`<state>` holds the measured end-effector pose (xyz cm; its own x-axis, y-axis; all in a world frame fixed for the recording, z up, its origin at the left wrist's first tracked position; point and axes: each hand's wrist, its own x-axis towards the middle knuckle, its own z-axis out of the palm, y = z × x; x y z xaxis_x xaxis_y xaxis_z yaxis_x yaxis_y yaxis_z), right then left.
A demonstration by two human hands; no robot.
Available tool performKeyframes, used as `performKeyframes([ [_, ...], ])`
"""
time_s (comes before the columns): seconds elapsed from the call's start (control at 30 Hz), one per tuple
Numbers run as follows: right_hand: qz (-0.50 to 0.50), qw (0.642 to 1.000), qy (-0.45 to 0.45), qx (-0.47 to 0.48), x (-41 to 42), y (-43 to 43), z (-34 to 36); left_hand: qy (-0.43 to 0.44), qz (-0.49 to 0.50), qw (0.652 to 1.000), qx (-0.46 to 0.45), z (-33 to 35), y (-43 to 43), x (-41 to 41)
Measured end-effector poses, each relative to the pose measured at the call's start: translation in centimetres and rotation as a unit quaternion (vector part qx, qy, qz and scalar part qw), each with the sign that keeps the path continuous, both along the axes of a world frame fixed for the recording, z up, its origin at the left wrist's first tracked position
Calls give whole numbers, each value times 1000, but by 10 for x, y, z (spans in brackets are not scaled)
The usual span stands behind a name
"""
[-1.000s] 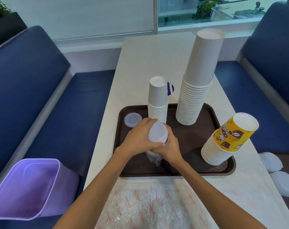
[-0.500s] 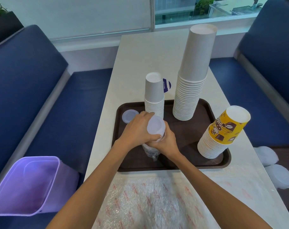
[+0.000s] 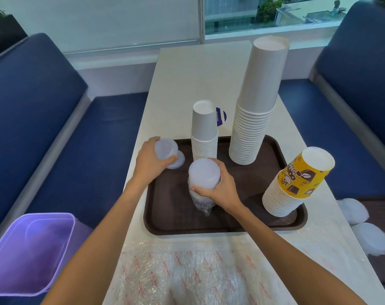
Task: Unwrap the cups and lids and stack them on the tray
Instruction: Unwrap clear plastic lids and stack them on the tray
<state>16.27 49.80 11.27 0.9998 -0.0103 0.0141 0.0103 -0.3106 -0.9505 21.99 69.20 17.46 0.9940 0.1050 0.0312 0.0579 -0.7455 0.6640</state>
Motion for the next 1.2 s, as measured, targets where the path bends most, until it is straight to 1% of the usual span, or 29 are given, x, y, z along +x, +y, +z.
performKeyframes([
  [0.23, 12, 1000, 8, -1, 10, -3, 0, 52, -19, 998, 34, -48, 3, 22],
  [0.37, 13, 1000, 9, 5, 11, -4, -4, 55, -24, 997, 55, -60, 1, 38],
  [0.57, 12, 1000, 0, 14, 13, -4, -10, 103, -50, 991, 73, -76, -3, 48],
  [0.9, 14, 1000, -1, 7, 15, -4, -12, 82, -35, 991, 97, -86, -16, 56],
  [1.1, 15, 1000, -12, 11, 14, -4, -10, 87, -38, 990, 102, -86, -15, 59],
  [1.2, 10, 1000, -12, 6, 13, -5, -12, 66, -25, 992, 109, -86, -13, 57],
])
